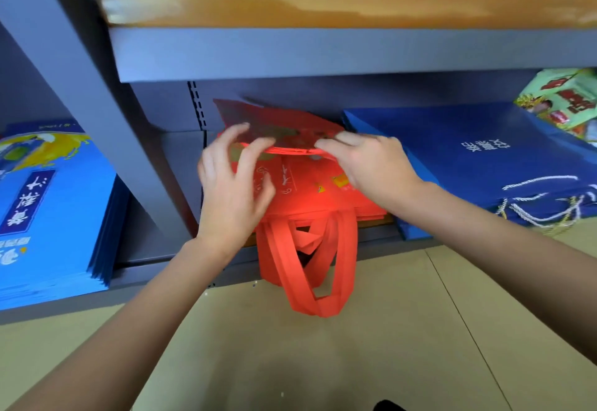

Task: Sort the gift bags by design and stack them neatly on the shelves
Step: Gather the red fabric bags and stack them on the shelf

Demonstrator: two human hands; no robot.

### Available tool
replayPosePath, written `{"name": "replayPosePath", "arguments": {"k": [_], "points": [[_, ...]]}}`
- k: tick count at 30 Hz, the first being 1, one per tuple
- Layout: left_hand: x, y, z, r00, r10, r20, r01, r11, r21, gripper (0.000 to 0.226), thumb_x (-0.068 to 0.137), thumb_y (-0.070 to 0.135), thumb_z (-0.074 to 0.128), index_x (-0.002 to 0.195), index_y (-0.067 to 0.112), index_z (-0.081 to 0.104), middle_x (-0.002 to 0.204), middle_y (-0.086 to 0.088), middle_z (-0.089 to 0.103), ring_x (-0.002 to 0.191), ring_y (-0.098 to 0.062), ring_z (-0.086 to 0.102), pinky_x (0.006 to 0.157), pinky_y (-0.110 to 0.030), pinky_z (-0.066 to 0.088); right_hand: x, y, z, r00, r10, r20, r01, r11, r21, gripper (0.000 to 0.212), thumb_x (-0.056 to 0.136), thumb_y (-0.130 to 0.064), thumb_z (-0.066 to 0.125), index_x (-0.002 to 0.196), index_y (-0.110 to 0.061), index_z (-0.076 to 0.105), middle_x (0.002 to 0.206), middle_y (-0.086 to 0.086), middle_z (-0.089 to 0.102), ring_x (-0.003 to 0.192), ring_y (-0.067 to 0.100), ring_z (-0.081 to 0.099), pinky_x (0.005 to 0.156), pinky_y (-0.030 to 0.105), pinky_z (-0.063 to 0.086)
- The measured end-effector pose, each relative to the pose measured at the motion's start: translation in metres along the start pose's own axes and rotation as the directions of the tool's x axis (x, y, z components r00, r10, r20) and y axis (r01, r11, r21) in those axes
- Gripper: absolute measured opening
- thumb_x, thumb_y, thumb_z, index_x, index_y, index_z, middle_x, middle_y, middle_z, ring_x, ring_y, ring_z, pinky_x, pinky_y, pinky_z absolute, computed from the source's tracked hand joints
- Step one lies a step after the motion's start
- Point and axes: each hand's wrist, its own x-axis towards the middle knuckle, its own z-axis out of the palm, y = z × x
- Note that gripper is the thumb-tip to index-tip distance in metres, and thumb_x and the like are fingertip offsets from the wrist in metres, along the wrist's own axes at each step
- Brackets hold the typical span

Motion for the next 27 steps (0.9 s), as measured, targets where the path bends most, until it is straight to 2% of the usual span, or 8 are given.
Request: {"name": "replayPosePath", "arguments": {"k": [3,7,10,13,18,21,24,27], "points": [[0.011,0.018,-0.009,0.984,-0.168,-0.059,0.156,0.973,-0.169,0.048,0.077,0.016,0.058,0.122,0.012,0.044,0.127,-0.019,0.046,0.118,-0.024,0.038,0.099,-0.037,0.029,-0.009,0.004,-0.022,1.0,-0.012,-0.017,0.013,1.0,0.028,0.034,0.069,-0.006,0.059,0.099,-0.017,0.07,0.074,0.003,0.065,0.057,0.027,0.065,0.039,0.028,0.045],[0.015,0.036,-0.03,0.994,-0.107,-0.037,0.098,0.977,-0.189,0.027,0.086,0.02,0.052,0.111,0.011,0.051,0.104,-0.011,0.06,0.098,-0.019,0.046,0.087,-0.026,0.026,-0.012,0.019,-0.073,0.998,0.035,0.06,-0.047,0.976,0.214,0.03,0.088,-0.024,0.044,0.108,-0.019,0.066,0.092,0.005,0.071,0.08,0.034,0.068,0.062,0.046,0.054],[0.021,0.05,-0.057,0.997,-0.023,-0.073,0.007,0.977,-0.213,0.015,0.09,0.018,0.049,0.104,0.015,0.048,0.088,-0.006,0.058,0.083,-0.015,0.043,0.077,-0.023,0.022,-0.025,0.023,-0.114,0.999,0.008,0.038,-0.02,0.95,0.311,0.027,0.09,-0.021,0.048,0.108,-0.013,0.067,0.094,0.0,0.072,0.083,0.014,0.067,0.072,0.034,0.052],[0.026,0.077,-0.08,0.995,0.044,-0.088,-0.07,0.947,-0.315,0.019,0.087,0.02,0.05,0.105,0.018,0.043,0.09,0.005,0.048,0.082,-0.011,0.04,0.073,-0.025,0.025,-0.037,0.027,-0.156,0.993,0.103,0.064,-0.122,0.857,0.5,0.023,0.089,-0.019,0.051,0.105,-0.014,0.067,0.088,-0.008,0.067,0.083,-0.01,0.058,0.072,0.01,0.041],[0.038,0.111,-0.104,0.998,0.045,-0.044,-0.06,0.888,-0.457,0.033,0.087,0.026,0.05,0.118,0.021,0.041,0.103,0.02,0.044,0.091,-0.013,0.046,0.079,-0.024,0.034,-0.042,0.032,-0.206,0.976,0.182,0.123,-0.219,0.749,0.625,0.013,0.089,-0.019,0.05,0.1,-0.02,0.057,0.075,-0.03,0.06,0.071,-0.016,0.051,0.066,0.007,0.038],[0.045,0.113,-0.104,0.993,0.108,0.046,-0.081,0.912,-0.402,0.047,0.087,0.026,0.051,0.131,0.01,0.042,0.111,0.007,0.045,0.1,-0.014,0.048,0.085,-0.031,0.038,-0.047,0.045,-0.207,0.942,0.235,0.24,-0.335,0.696,0.635,0.011,0.09,-0.007,0.056,0.099,-0.012,0.059,0.067,-0.018,0.062,0.059,-0.01,0.05,0.058,0.007,0.037],[0.038,0.102,-0.089,0.967,0.17,0.191,-0.126,0.966,-0.225,0.058,0.084,0.032,0.051,0.137,0.011,0.039,0.121,-0.008,0.049,0.11,-0.024,0.048,0.091,-0.039,0.038,-0.058,0.06,-0.186,0.824,0.354,0.441,-0.566,0.538,0.625,0.016,0.091,0.0,0.053,0.086,-0.012,0.062,0.076,0.009,0.059,0.056,0.002,0.05,0.058,0.016,0.042],[0.021,0.084,-0.071,0.925,0.21,0.316,-0.194,0.978,-0.08,0.054,0.083,0.033,0.048,0.132,0.011,0.044,0.129,-0.015,0.046,0.112,-0.03,0.044,0.089,-0.045,0.043,-0.074,0.068,-0.143,0.614,0.424,0.665,-0.788,0.295,0.54,0.024,0.089,0.003,0.051,0.077,-0.014,0.063,0.076,0.01,0.063,0.057,0.012,0.059,0.061,0.027,0.05]]}}
